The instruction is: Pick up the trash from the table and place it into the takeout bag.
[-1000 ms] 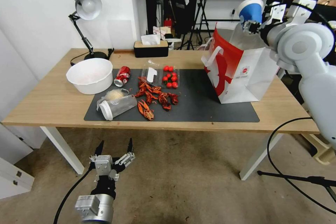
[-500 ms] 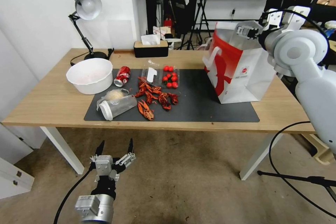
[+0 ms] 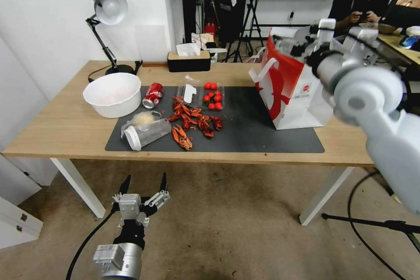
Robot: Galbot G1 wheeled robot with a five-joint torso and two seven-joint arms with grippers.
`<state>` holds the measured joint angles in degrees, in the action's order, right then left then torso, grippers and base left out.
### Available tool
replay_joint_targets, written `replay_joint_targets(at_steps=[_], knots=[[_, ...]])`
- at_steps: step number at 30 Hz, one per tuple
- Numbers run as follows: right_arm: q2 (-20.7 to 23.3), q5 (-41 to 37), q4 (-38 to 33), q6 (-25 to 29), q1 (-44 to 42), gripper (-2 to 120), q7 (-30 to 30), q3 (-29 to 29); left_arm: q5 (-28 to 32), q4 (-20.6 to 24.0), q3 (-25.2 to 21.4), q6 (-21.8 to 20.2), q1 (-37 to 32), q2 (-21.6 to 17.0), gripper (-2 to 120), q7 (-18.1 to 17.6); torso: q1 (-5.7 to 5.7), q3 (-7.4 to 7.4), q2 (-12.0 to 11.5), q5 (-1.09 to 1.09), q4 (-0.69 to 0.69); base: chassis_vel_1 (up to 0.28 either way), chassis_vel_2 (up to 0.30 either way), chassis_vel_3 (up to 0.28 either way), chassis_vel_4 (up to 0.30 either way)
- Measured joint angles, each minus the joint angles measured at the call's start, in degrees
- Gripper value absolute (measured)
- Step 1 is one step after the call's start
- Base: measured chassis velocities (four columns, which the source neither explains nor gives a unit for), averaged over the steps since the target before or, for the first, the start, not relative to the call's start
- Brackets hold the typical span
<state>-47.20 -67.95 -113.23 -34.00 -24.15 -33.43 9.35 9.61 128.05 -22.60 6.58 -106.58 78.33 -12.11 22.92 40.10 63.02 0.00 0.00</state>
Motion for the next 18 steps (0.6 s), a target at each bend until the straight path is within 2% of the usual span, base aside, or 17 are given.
replay_joint_targets(at_steps=[2, 5, 6, 9, 10, 14, 15, 18], knots=[[0.6, 1.9, -1.4, 1.7, -2.0, 100, 2.2, 0.1, 0.0, 0.1, 0.0, 0.0, 0.0, 0.0, 100, 0.0, 0.0, 0.0, 0.0, -0.01, 0.0, 0.0, 0.0, 0.0, 0.0], [3.3, 8.8, -5.7, 9.6, -10.2, 100, 9.3, 1.7, 0.0, 0.2, 0.0, 0.2, -0.1, 0.0, 100, 0.2, 0.0, 0.0, 0.0, 0.0, 0.0, 0.0, 0.0, 0.0, 0.0], [3.3, 8.8, -5.7, 9.6, -10.2, 100, 9.3, 1.7, 0.0, 0.2, 0.0, 0.2, -0.1, 0.0, 100, 0.2, 0.0, 0.0, 0.0, 0.0, 0.0, 0.0, 0.0, 0.0, 0.0], [5.1, 16.5, -9.3, 19.6, -21.0, 100, 13.2, 3.5, 0.0, 0.2, 0.0, 0.6, 0.0, 0.1, 100, 0.2, 0.0, 0.0, 0.0, 0.0, 0.01, 0.0, 0.0, 0.0, 0.0], [5.1, 16.5, -9.3, 19.6, -21.0, 100, 13.2, 3.5, 0.0, 0.2, 0.0, 0.6, 0.0, 0.1, 100, 0.2, 0.0, 0.0, 0.0, 0.0, 0.01, 0.0, 0.0, 0.0, 0.0], [3.1, 26.6, -13.0, 26.0, -37.6, 100, 14.5, 10.5, 0.4, -0.4, 0.2, 1.6, 0.5, 0.0, 100, -0.7, 0.0, 0.0, 0.0, -0.01, 0.0, 0.0, 0.0, 0.0, 0.0], [3.1, 26.6, -13.0, 26.0, -37.6, 100, 14.5, 10.5, 0.4, -0.4, 0.2, 1.6, 0.5, 0.0, 100, -0.7, 0.0, 0.0, 0.0, -0.01, 0.0, 0.0, 0.0, 0.0, 0.0], [0.9, 30.2, -13.5, 32.1, -47.0, 100, 16.7, 15.7, 0.5, -0.4, 0.2, 2.0, 0.5, -0.1, 100, -0.6, 0.0, 0.0, 0.0, 0.0, 0.0, 0.0, 0.0, 0.0, 0.0]])
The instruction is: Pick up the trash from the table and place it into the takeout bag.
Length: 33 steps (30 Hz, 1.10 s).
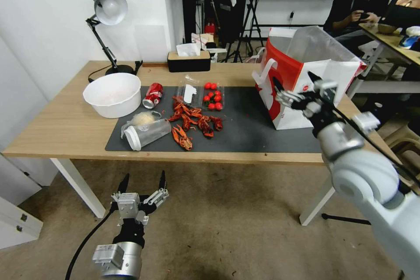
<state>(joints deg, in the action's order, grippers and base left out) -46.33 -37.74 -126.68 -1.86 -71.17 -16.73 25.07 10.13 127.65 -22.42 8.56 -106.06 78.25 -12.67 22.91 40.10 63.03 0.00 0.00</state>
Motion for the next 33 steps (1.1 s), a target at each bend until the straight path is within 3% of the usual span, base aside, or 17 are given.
replay_joint_targets(at_steps=[4, 14, 22, 33], knots=[[-3.6, 3.4, 0.3, 6.2, -8.9, 100, 2.1, 3.2, 0.0, 0.0, 0.1, 0.1, 0.1, 0.0, 100, 0.3, 0.0, 0.0, 0.0, 0.0, 0.02, 0.0, 0.0, 0.0, 0.0], [-9.7, 8.6, 5.1, 20.0, -21.1, 100, 5.8, 4.7, 0.3, -0.2, 0.4, 0.1, 0.2, -0.6, 100, 0.7, 0.0, 0.0, 0.0, 0.0, -0.01, 0.0, 0.0, 0.0, 0.0], [-12.9, 9.2, 8.6, 25.9, -27.9, 100, 7.9, 4.6, 0.3, -0.3, 0.7, 0.1, 0.3, -0.5, 100, 0.8, 0.0, 0.0, 0.0, 0.0, 0.0, 0.0, 0.0, 0.0, 0.0], [-15.2, 10.9, 10.6, 27.6, -30.2, 100, 8.2, 2.4, 0.6, -0.3, 0.5, 0.3, 0.4, -0.5, 100, 1.5, 0.0, 0.0, 0.0, 0.0, 0.0, 0.0, 0.0, 0.0, 0.0]])
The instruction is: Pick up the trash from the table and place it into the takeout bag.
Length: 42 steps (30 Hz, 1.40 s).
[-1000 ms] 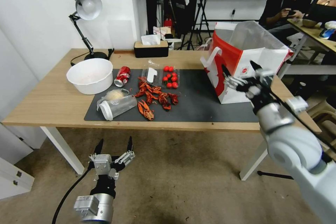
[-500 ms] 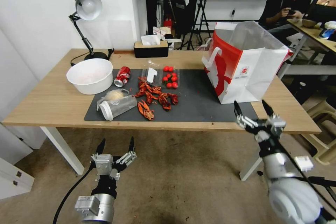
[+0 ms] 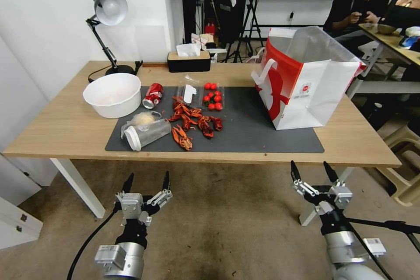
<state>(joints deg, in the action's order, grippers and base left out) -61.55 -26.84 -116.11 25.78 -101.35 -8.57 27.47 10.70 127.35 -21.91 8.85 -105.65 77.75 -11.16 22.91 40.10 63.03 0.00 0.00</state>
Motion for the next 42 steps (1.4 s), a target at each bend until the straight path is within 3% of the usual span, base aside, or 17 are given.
replay_joint_targets(at_steps=[11, 15, 18, 19, 21, 22, 23, 26, 27, 30, 31, 34, 35, 39, 40, 41, 42], knots=[[-0.6, 0.8, 0.4, 0.0, 0.1, 100, -0.2, -0.9, 1.8, -0.5, -0.6, 0.5, 2.0, -0.1, 100, 1.9, 0.0, 0.0, 0.0, 0.0, 0.0, 0.0, 0.0, 0.0, 0.0], [0.1, 1.0, 0.9, -0.6, 1.4, 100, -0.4, -2.1, 3.3, -2.2, -3.8, 2.1, 5.5, -1.0, 100, 4.1, 0.01, 0.0, 0.0, 0.01, 0.02, 0.0, 0.0, 0.0, 0.0], [1.0, 0.9, 1.5, -1.5, 3.4, 100, -0.7, -3.8, 6.3, -4.0, -8.5, 3.5, 8.3, -2.5, 100, 8.7, 0.02, 0.01, 0.0, 0.0, -0.01, 0.0, 0.0, 0.0, 0.0], [1.0, 0.9, 1.5, -1.5, 3.4, 100, -0.7, -3.8, 6.3, -4.0, -8.5, 3.5, 8.3, -2.5, 100, 8.7, 0.02, 0.01, 0.0, 0.0, -0.01, 0.0, 0.0, 0.0, 0.0], [1.6, 0.6, 1.9, -2.1, 4.8, 100, -0.8, -5.0, 8.8, -5.7, -12.4, 5.5, 9.5, -4.0, 100, 13.9, 0.02, 0.01, 0.0, 0.01, 0.02, 0.0, 0.0, 0.0, 0.0], [1.9, 0.5, 2.2, -2.4, 5.6, 100, -0.8, -5.6, 11.3, -7.2, -15.0, 7.1, 10.5, -5.5, 100, 18.3, 0.02, 0.01, 0.0, 0.0, -0.05, 0.0, 0.0, 0.0, 0.0], [1.9, 0.5, 2.2, -2.4, 5.6, 100, -0.8, -5.6, 11.3, -7.2, -15.0, 7.1, 10.5, -5.5, 100, 18.3, 0.02, 0.01, 0.0, 0.0, -0.05, 0.0, 0.0, 0.0, 0.0], [2.0, 0.3, 2.6, -2.6, 5.9, 100, -0.9, -5.7, 17.3, -11.1, -18.5, 9.5, 14.0, -9.7, 100, 29.9, 0.01, 0.01, 0.0, 0.02, 0.02, 0.0, 0.0, 0.0, 0.0], [2.0, 0.3, 2.6, -2.6, 5.9, 100, -0.9, -5.7, 17.3, -11.1, -18.5, 9.5, 14.0, -9.7, 100, 29.9, 0.01, 0.01, 0.0, 0.02, 0.02, 0.0, 0.0, 0.0, 0.0], [1.9, 0.3, 2.7, -2.7, 5.8, 100, -0.9, -5.7, 21.5, -14.8, -20.0, 10.8, 17.4, -14.1, 100, 40.8, 0.01, 0.01, 0.0, 0.0, 0.0, 0.0, 0.0, 0.0, 0.0], [1.9, 0.3, 2.7, -2.7, 5.8, 100, -0.9, -5.7, 21.5, -14.8, -20.0, 10.8, 17.4, -14.1, 100, 40.8, 0.01, 0.01, 0.0, 0.0, 0.0, 0.0, 0.0, 0.0, 0.0], [1.6, 0.6, 2.9, -2.9, 5.5, 100, -0.9, -5.7, 24.6, -20.0, -19.4, 11.0, 22.2, -20.0, 100, 49.2, 0.01, 0.01, 0.0, 0.0, 0.01, 0.0, 0.0, 0.0, 0.0], [1.5, 0.7, 2.9, -2.9, 5.3, 100, -0.9, -5.6, 25.2, -21.8, -18.9, 11.0, 24.0, -21.7, 100, 51.1, 0.02, 0.01, 0.0, 0.02, 0.01, 0.0, 0.0, 0.0, 0.0], [1.5, 0.9, 2.9, -3.1, 5.1, 100, -1.0, -5.6, 25.7, -25.2, -17.3, 10.4, 27.1, -24.8, 100, 52.9, 0.02, 0.01, 0.0, 0.01, 0.01, 0.0, 0.0, 0.0, 0.0], [1.8, 1.3, 3.0, -3.7, 5.5, 100, -1.1, -5.8, 25.8, -28.9, -15.4, 8.6, 30.6, -28.1, 100, 53.4, 0.02, 0.01, 0.0, 0.02, 0.02, 0.0, 0.0, 0.0, 0.0], [1.8, 1.5, 3.0, -4.0, 5.8, 100, -1.2, -6.1, 24.7, -29.8, -15.4, 4.2, 32.3, -29.2, 100, 56.4, 0.02, 0.01, 0.0, -0.01, -0.03, 0.0, 0.0, 0.0, 0.0], [1.8, 1.5, 3.0, -4.0, 5.8, 100, -1.2, -6.1, 24.7, -29.8, -15.4, 4.2, 32.3, -29.2, 100, 56.4, 0.02, 0.01, 0.0, -0.01, -0.03, 0.0, 0.0, 0.0, 0.0]])
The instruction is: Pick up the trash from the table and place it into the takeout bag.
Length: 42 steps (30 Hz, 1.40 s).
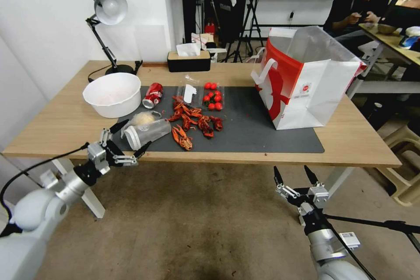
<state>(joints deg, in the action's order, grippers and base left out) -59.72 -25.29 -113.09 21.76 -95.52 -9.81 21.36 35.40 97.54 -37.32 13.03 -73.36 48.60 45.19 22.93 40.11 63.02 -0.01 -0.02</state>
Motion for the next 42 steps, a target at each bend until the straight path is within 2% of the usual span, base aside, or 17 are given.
replay_joint_targets(at_steps=[2, 5, 15, 22, 25, 34, 36, 38, 42], knots=[[-0.2, 0.5, 0.1, -0.1, -0.2, 100, -0.1, -0.2, -1.7, -0.6, 0.1, -3.1, 1.7, -0.8, 100, 1.9, 0.0, 0.0, 0.0, 0.01, 0.03, 0.0, 0.0, 0.0, 0.0], [-0.5, 1.1, 0.4, -0.1, -0.4, 100, -0.2, -0.3, -2.0, -1.3, 0.6, -4.2, 2.8, -1.5, 100, 2.3, -0.01, 0.0, 0.0, 0.01, 0.03, 0.0, 0.0, 0.0, 0.0], [-1.1, 2.1, 0.7, 0.0, -1.2, 100, -0.4, -0.5, -2.2, -5.6, 3.2, -4.4, 6.4, -3.6, 100, 0.9, -0.01, 0.0, 0.0, 0.01, 0.03, 0.0, 0.0, 0.0, 0.0], [-1.0, 2.5, 0.4, -0.1, -1.5, 100, -0.6, 0.1, -2.8, -8.2, 4.1, -5.3, 8.0, -3.9, 100, 3.4, -0.01, -0.01, 0.0, 0.01, 0.02, 0.0, 0.0, 0.0, 0.0], [-1.1, 2.7, 0.5, -0.2, -1.5, 100, -0.7, 0.1, -3.2, -9.5, 5.0, -6.3, 9.2, -3.7, 100, 5.9, -0.01, 0.0, 0.0, 0.0, 0.02, 0.0, 0.0, 0.0, 0.0], [-1.4, 2.9, 0.8, -0.2, -1.6, 100, -0.9, 0.0, -3.2, -11.2, 7.3, -6.6, 11.6, -3.1, 100, 6.4, -0.01, 0.0, 0.0, 0.0, 0.03, 0.0, 0.0, 0.0, 0.0], [-1.4, 2.9, 0.9, -0.2, -1.7, 100, -0.9, 0.0, -3.2, -11.6, 7.7, -6.8, 11.9, -2.9, 97, 6.5, -0.01, 0.0, 0.0, 0.0, 0.03, 0.0, 0.0, 0.0, 0.0], [-1.5, 3.0, 0.9, -0.2, -1.7, 100, -1.1, 0.1, -3.5, -12.1, 7.9, -6.9, 12.0, -2.9, 87, 6.7, -0.01, -0.01, 0.0, 0.01, 0.02, 0.0, 0.0, 0.0, 0.0], [-1.5, 3.1, 0.9, -0.2, -1.7, 100, -1.2, 0.1, -3.9, -12.3, 8.0, -6.8, 12.0, -2.9, 80, 7.0, -0.01, -0.01, 0.0, -0.01, 0.03, 0.0, 0.0, 0.0, 0.0]])
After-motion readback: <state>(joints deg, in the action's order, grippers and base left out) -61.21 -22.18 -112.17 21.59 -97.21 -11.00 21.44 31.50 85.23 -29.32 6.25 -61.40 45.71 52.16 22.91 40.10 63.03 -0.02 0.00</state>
